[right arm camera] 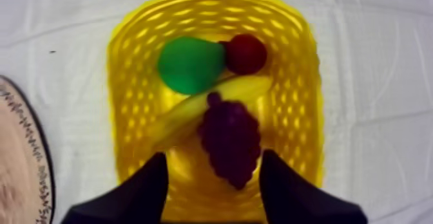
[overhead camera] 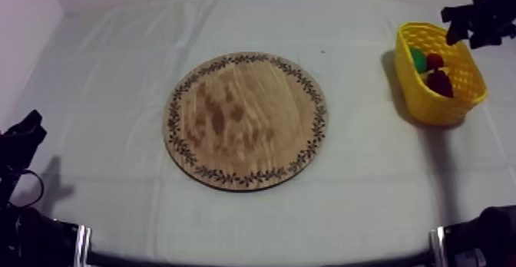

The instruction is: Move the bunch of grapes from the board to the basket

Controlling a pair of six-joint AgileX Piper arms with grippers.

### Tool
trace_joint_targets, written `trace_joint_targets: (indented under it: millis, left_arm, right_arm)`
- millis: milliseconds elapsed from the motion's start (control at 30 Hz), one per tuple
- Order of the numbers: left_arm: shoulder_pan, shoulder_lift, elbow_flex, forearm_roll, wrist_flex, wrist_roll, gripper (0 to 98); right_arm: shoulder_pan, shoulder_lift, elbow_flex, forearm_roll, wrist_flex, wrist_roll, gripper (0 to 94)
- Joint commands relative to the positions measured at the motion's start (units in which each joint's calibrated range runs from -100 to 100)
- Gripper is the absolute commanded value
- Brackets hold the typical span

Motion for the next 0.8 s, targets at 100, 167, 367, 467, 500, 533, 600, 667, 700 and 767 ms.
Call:
trace_joint_targets:
  millis: [100, 167, 367, 467, 500, 533, 600, 667, 700, 767]
  left_arm:
    - [0.02, 0.01, -0.04, 0.03, 0.00, 0.02, 0.0]
    - [0.02, 0.01, -0.04, 0.03, 0.00, 0.02, 0.0]
    - [0.02, 0.01, -0.04, 0.03, 0.00, 0.00, 0.0]
    - [0.02, 0.01, -0.04, 0.03, 0.00, 0.01, 0.0]
    - [0.02, 0.01, -0.04, 0.03, 0.00, 0.01, 0.0]
    - [0.02, 0.01, -0.04, 0.03, 0.00, 0.01, 0.0]
    - [0.02, 0.01, -0.04, 0.03, 0.00, 0.02, 0.0]
    - [0.02, 0.01, -0.04, 0.03, 0.00, 0.02, 0.0]
    - [0.02, 0.01, -0.04, 0.03, 0.00, 0.02, 0.0]
    - [0.02, 0.01, -0.04, 0.03, 0.00, 0.02, 0.0]
  right_arm:
    - [0.08, -19.58, 19.25, -0.83, -9.94, 1.36, 29.4]
    - [0.43, -24.68, 24.28, -1.74, -11.84, 2.79, 23.0]
    - [1.43, -37.65, 34.47, -4.94, -14.72, 6.93, 5.9]
    - [1.44, -43.55, 39.03, -5.82, -18.25, 7.45, 2.2]
    - [1.44, -45.45, 40.70, -6.11, -19.96, 7.38, 1.7]
    - [1.41, -47.26, 42.36, -6.45, -21.79, 7.31, 1.3]
    - [1.19, -50.62, 45.79, -7.32, -25.30, 7.30, 0.8]
    - [0.73, -53.87, 49.42, -8.43, -28.67, 7.61, 0.6]
    - [0.58, -55.50, 51.34, -9.21, -30.28, 8.05, 0.5]
    - [0.52, -58.75, 55.24, -11.75, -32.88, 10.34, 0.4]
